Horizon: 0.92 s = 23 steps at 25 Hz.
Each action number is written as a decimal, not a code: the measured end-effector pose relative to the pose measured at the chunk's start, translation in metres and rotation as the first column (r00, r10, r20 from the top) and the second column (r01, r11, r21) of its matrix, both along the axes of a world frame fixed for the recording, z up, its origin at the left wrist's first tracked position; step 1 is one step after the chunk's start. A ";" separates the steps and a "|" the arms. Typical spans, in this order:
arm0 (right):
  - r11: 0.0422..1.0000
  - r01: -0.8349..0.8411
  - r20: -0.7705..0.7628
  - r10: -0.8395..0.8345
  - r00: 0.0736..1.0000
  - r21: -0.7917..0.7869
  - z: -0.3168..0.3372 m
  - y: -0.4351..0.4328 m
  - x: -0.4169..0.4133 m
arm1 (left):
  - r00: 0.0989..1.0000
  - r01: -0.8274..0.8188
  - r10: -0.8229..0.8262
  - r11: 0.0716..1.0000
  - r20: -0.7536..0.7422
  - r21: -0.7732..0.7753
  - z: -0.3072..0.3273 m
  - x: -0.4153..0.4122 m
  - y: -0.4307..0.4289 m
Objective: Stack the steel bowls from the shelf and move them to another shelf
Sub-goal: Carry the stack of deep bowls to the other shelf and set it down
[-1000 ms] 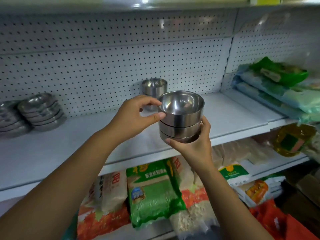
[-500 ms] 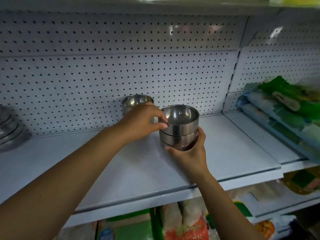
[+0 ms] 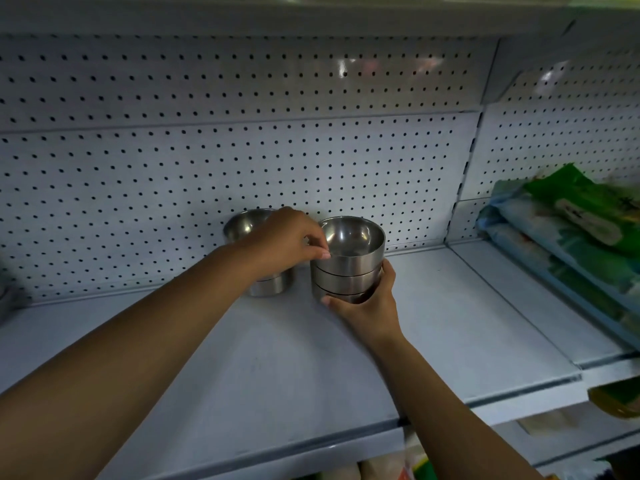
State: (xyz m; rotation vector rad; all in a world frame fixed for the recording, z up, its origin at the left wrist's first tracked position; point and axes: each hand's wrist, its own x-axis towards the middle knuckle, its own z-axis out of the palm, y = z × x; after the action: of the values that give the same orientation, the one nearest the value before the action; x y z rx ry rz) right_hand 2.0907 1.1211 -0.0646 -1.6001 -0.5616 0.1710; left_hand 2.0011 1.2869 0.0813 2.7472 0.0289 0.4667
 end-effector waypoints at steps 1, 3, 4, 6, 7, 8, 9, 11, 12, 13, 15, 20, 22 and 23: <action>1.000 -0.008 -0.002 0.008 1.000 -0.017 0.001 0.003 0.007 | 1.000 -0.018 0.019 1.000 -0.016 0.005 0.001 0.006 0.001; 0.999 -0.014 0.009 0.015 1.000 -0.049 0.004 0.010 0.020 | 0.998 -0.047 0.049 0.998 -0.037 0.050 0.005 0.016 0.001; 0.998 -0.020 0.015 0.021 1.000 -0.068 0.004 0.013 0.026 | 0.997 -0.062 0.066 0.994 -0.044 0.088 0.007 0.020 0.001; 0.993 -0.036 0.028 0.039 0.999 -0.115 0.005 0.020 0.038 | 0.994 -0.093 0.100 0.985 -0.048 0.143 0.010 0.024 0.002; 0.990 -0.038 0.039 0.044 0.998 -0.138 0.005 0.024 0.042 | 0.993 -0.101 0.109 0.983 -0.047 0.150 0.010 0.026 0.003; 0.987 -0.035 0.049 0.043 0.998 -0.155 0.004 0.028 0.047 | 0.992 -0.106 0.114 0.983 -0.048 0.153 0.011 0.026 0.005; 0.985 -0.027 0.055 0.037 0.998 -0.172 0.003 0.032 0.050 | 0.992 -0.110 0.119 0.982 -0.048 0.156 0.011 0.026 0.007; 0.978 -0.006 0.053 0.018 0.998 -0.210 0.003 0.039 0.051 | 0.991 -0.116 0.124 0.981 -0.044 0.157 0.010 0.026 0.013; 0.975 0.003 0.047 0.008 0.999 -0.223 0.003 0.042 0.051 | 0.991 -0.117 0.125 0.981 -0.041 0.156 0.009 0.026 0.016; 0.971 0.011 0.043 -0.001 0.999 -0.237 0.003 0.045 0.050 | 0.991 -0.118 0.126 0.981 -0.039 0.156 0.008 0.026 0.019; 0.962 0.037 0.061 -0.021 0.998 -0.272 0.003 0.051 0.050 | 0.991 -0.125 0.132 0.980 -0.037 0.157 0.006 0.025 0.025; 0.923 0.069 0.083 -0.040 0.996 -0.379 0.010 0.053 0.043 | 0.981 -0.183 0.192 0.969 -0.039 0.168 -0.005 0.021 0.027; 0.911 0.041 0.070 -0.014 0.997 -0.409 0.014 0.050 0.041 | 0.980 -0.184 0.194 0.966 -0.041 0.181 -0.009 0.016 0.026; 0.906 0.032 0.062 -0.006 0.998 -0.421 0.015 0.049 0.040 | 0.983 -0.176 0.184 0.969 -0.027 0.173 -0.011 0.012 0.025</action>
State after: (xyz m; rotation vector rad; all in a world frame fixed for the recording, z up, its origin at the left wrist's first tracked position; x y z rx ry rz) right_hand 2.1310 1.1699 -0.0496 -2.0381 -0.5813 0.2433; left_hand 2.0129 1.3121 0.0708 2.9370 0.2631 0.4784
